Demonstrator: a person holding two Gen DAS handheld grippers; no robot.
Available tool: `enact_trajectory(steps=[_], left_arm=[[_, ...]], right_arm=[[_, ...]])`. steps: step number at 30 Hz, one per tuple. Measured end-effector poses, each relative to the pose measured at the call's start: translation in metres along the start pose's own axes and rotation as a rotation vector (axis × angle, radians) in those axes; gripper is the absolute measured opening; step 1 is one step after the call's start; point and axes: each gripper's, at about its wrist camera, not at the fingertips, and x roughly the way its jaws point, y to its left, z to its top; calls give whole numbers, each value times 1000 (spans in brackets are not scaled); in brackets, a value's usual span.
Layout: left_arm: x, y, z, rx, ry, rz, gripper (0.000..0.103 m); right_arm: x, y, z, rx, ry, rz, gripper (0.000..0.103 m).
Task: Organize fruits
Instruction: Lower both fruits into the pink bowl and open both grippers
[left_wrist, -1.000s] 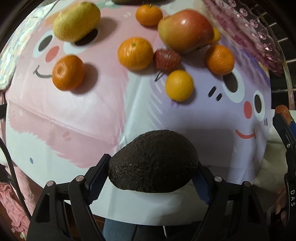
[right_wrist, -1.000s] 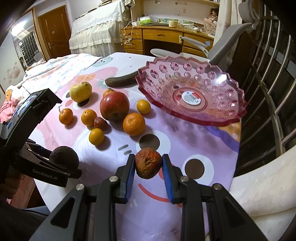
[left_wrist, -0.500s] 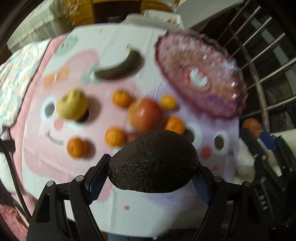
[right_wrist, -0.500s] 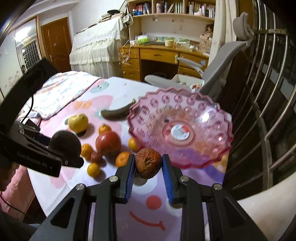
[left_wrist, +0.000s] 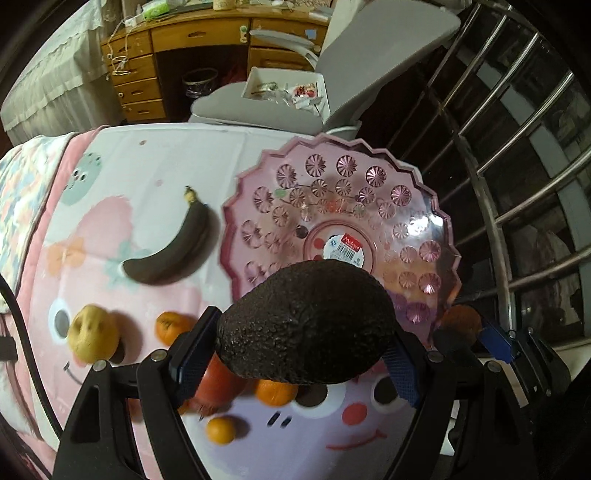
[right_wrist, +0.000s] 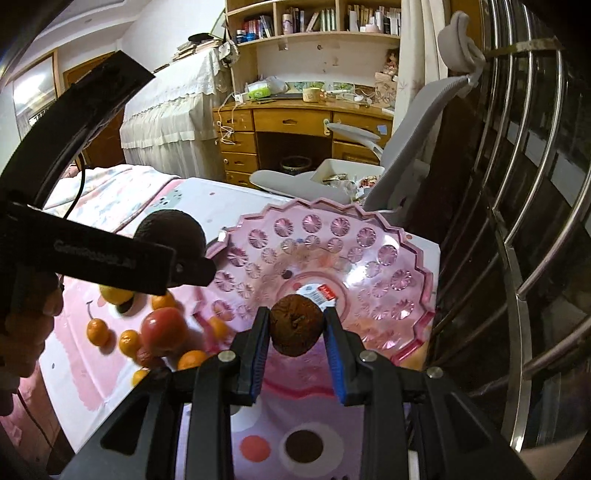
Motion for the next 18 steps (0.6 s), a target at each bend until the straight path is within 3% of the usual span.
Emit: enact_trajectory(steps=[10, 18], left_arm=[[69, -21, 20, 39, 81, 67, 81], [88, -23, 20, 66, 110, 100, 82]], right_arm=[[47, -28, -14, 67, 144, -3, 29], [63, -26, -17, 71, 168, -20, 29]])
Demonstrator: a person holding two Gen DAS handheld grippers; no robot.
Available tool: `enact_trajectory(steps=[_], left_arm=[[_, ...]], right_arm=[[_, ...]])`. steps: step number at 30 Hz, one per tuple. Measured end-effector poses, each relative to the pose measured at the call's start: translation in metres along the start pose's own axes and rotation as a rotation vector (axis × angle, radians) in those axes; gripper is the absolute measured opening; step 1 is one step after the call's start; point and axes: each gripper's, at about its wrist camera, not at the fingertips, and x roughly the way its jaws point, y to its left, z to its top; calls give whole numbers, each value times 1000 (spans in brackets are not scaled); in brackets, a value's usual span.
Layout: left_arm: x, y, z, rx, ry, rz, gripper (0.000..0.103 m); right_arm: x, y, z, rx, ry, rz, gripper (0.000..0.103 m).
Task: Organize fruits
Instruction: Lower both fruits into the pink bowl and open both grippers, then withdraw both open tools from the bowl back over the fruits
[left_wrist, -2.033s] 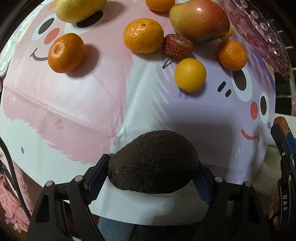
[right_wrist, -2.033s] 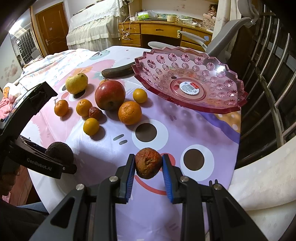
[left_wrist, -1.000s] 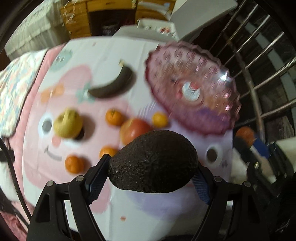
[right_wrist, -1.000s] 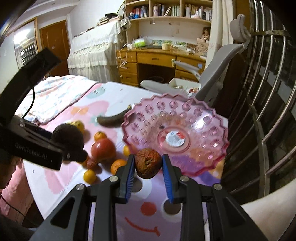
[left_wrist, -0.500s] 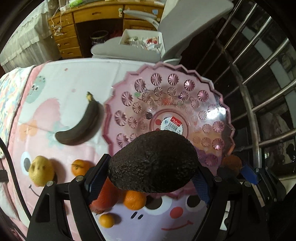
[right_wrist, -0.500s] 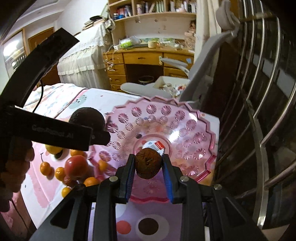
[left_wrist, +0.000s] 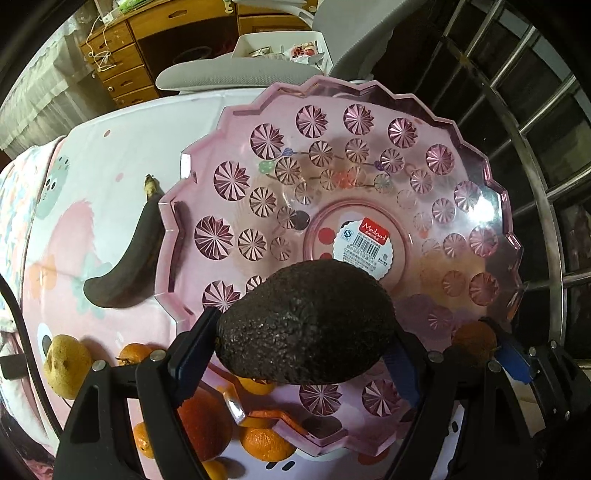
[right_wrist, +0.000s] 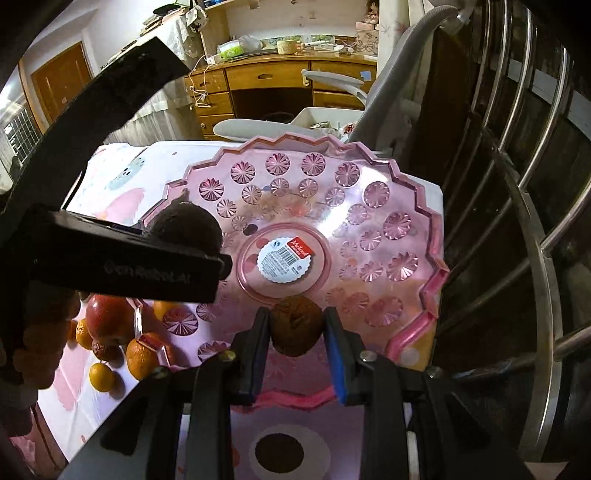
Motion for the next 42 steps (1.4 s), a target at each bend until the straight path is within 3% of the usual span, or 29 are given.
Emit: enact_trajectory(steps=[7, 13, 23, 33, 42], left_arm=[[-19, 8, -3, -17, -49, -37, 83], [-45, 24, -12, -44, -91, -44, 85], [-82, 73, -62, -92, -141, -73, 85], [-104, 153, -119, -71, -107, -127, 85], [-113, 210, -166, 49, -53, -143, 85]], right_arm=[[4, 4, 2, 4, 20, -1, 30], [-6, 4, 3, 38, 10, -6, 43], [-32, 27, -3, 59, -16, -12, 55], [-57, 85, -41, 147, 30, -18, 56], [-63, 161, -82, 257, 68, -27, 56]])
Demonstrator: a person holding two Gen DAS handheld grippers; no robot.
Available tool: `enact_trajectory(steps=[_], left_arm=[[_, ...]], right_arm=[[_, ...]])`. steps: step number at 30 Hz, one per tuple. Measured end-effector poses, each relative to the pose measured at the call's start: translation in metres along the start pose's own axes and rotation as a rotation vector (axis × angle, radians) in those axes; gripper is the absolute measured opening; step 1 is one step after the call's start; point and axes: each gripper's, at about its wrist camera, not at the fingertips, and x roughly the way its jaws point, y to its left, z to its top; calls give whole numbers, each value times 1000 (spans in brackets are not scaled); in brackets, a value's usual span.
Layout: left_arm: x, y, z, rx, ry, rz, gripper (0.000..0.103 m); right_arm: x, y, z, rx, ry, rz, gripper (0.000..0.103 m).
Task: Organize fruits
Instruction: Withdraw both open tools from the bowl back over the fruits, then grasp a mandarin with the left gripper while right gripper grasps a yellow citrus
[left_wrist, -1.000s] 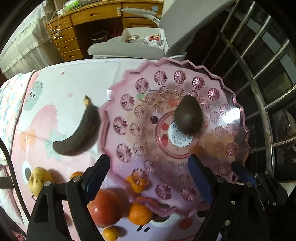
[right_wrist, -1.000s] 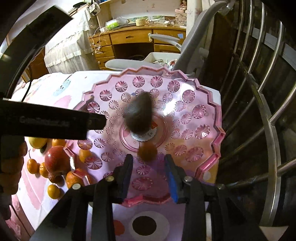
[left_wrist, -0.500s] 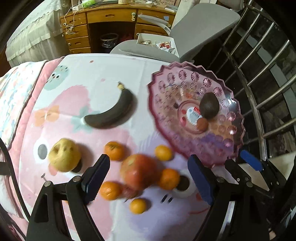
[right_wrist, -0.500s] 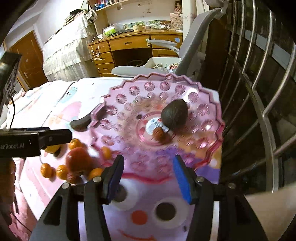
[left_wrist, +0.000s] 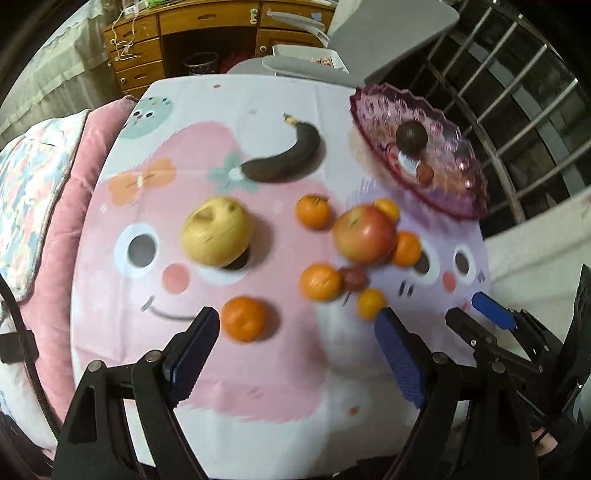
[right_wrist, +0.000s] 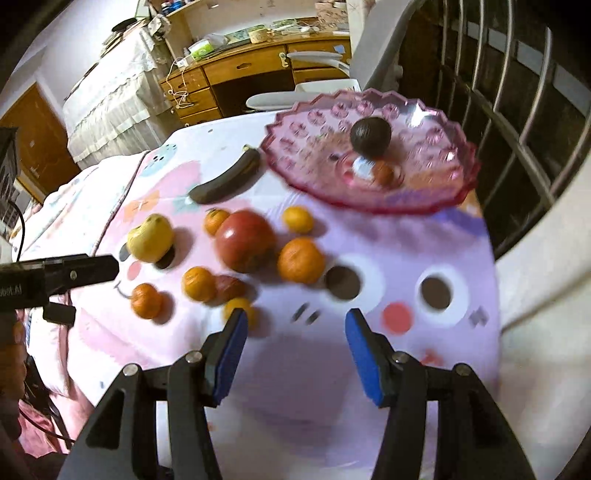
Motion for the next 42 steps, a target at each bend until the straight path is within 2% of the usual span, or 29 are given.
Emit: enact_trajectory(steps=[4, 11, 19, 26, 29, 34, 37, 39, 41, 42], left_arm=[[-1, 26, -15, 28, 23, -8, 85], [10, 55, -17, 79, 34, -51, 85], [52, 67, -11, 163, 110, -94, 85], [89, 69, -8, 188, 149, -123, 85], [98, 70, -5, 181, 146, -137, 78], [107, 74, -2, 146, 141, -208, 72], [110, 70, 0, 163, 138, -227, 66], [111, 67, 0, 166, 142, -249, 56], [113, 61, 0, 173, 144, -253, 54], [114, 57, 0, 179, 144, -255, 50]], right_arm=[[0, 31, -17, 12, -13, -17, 56], [7, 72, -33, 20, -57, -61, 56], [33, 82, -44, 87, -97, -123, 55], [59, 88, -46, 74, -133, -216, 55], [67, 88, -44, 65, -138, -236, 55], [82, 91, -39, 26, -132, -266, 52], [89, 94, -35, -1, -120, -291, 50], [91, 94, -33, -12, -123, -309, 48], [92, 92, -31, -16, -127, -321, 43], [92, 92, -31, -15, -127, -327, 42]])
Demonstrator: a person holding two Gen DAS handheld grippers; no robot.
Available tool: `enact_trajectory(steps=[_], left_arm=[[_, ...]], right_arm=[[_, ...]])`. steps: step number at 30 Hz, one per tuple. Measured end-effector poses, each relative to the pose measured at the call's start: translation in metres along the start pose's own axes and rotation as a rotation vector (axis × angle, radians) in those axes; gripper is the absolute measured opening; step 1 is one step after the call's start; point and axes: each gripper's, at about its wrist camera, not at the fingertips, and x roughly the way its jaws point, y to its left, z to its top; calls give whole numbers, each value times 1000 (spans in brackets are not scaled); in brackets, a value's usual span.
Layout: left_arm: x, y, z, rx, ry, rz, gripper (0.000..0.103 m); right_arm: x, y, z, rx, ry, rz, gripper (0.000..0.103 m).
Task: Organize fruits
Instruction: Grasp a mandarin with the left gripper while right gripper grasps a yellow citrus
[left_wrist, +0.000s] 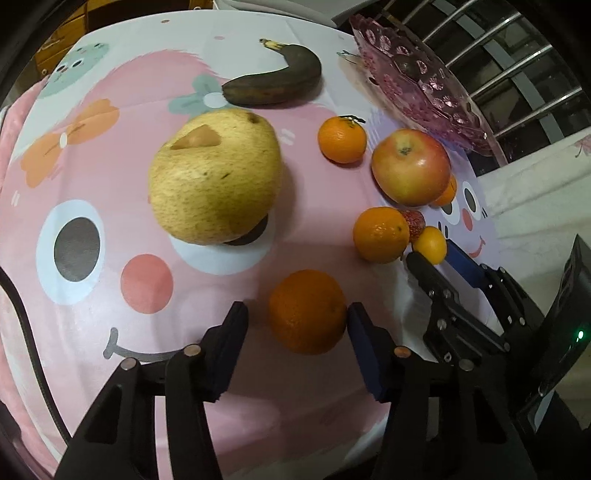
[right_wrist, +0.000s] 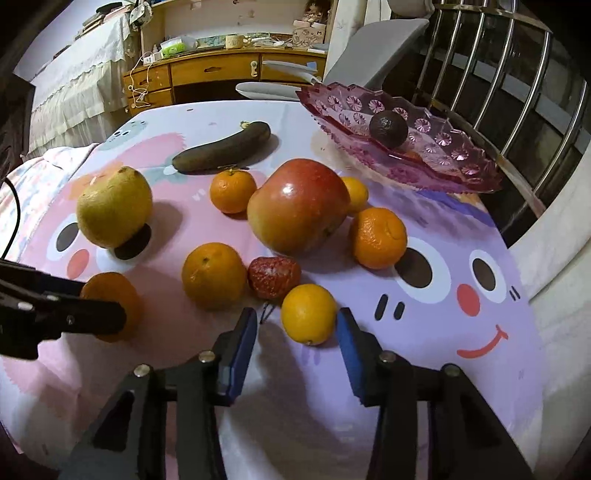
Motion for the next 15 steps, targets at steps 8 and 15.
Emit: enact_trajectory(steps=[8, 15], left_arm=[[3, -13, -1, 11, -12, 2, 40], [-2, -14, -2, -36, -24, 42, 39]], right_arm=[[5, -9, 0, 6, 13, 16, 31], [1, -15, -1, -18, 27, 59, 30]])
